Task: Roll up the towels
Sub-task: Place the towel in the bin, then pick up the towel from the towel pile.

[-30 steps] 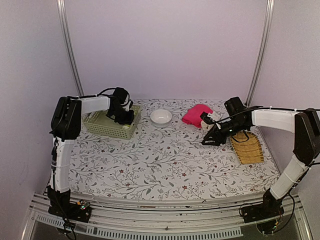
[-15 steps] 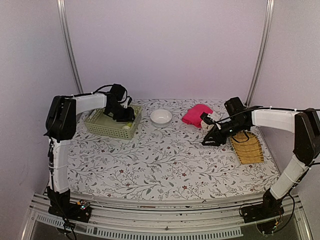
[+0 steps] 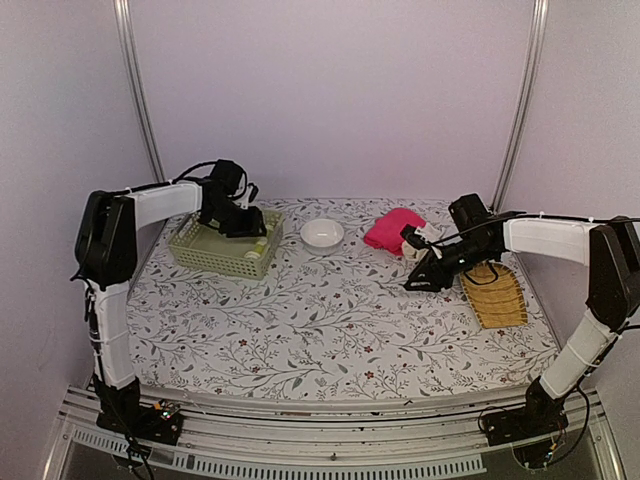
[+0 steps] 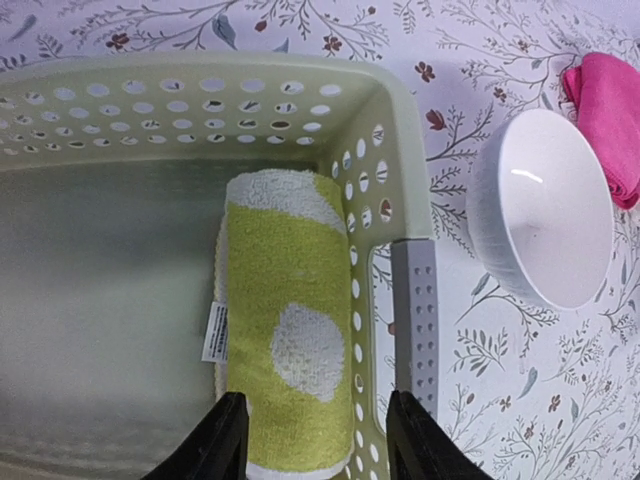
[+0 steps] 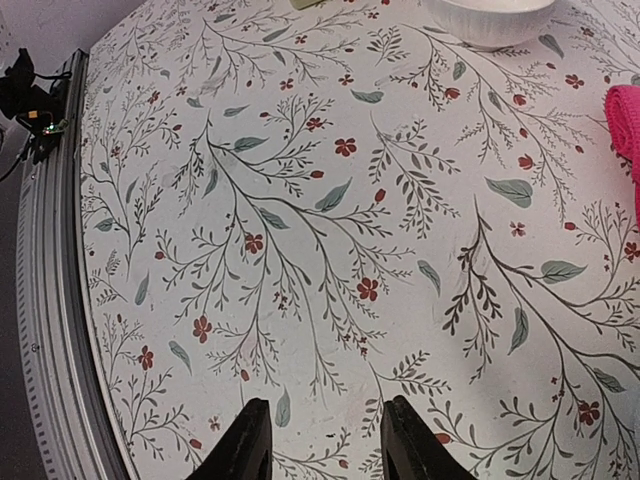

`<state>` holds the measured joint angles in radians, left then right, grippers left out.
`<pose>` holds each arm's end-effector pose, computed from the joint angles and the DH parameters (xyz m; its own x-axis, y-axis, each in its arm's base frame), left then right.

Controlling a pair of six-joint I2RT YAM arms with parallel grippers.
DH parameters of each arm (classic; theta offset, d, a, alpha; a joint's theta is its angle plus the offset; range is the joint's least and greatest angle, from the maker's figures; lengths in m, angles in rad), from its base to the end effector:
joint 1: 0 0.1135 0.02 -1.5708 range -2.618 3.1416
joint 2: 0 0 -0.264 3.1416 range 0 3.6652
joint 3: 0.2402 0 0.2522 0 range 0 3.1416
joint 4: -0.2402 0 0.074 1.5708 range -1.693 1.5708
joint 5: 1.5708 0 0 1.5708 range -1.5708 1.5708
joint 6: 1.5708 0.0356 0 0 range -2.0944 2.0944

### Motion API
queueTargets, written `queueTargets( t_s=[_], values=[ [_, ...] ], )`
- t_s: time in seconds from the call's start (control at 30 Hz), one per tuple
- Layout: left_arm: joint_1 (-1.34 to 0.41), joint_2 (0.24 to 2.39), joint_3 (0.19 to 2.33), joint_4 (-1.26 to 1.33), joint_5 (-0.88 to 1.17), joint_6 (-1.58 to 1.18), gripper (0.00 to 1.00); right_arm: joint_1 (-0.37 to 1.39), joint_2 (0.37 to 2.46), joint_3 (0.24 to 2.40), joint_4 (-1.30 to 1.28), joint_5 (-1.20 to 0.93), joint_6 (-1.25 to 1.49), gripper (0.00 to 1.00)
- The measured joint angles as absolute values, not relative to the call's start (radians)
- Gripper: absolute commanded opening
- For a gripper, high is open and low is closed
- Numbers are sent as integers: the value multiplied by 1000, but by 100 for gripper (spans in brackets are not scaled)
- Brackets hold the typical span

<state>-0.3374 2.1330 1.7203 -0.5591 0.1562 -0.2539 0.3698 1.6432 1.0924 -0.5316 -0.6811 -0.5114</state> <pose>0.4424 -0.1611 0.2034 -0.8573 0.0378 -0.5135 0.2009 0.9428 -0.2660 0.2967 0.1391 0.2100 -0.4458 -0.5806 -0.6813 -0.8880 0.3824 0.2553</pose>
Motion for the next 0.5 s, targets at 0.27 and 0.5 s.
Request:
queueTargets(
  t_s=[0.27, 0.5],
  values=[
    [-436, 1778, 1540, -465, 93, -183, 49, 281, 1673, 1215, -550, -524, -472, 41],
    [-685, 1562, 1329, -292, 52, -77, 99, 172, 1820, 1414, -564, -363, -435, 42]
  ],
)
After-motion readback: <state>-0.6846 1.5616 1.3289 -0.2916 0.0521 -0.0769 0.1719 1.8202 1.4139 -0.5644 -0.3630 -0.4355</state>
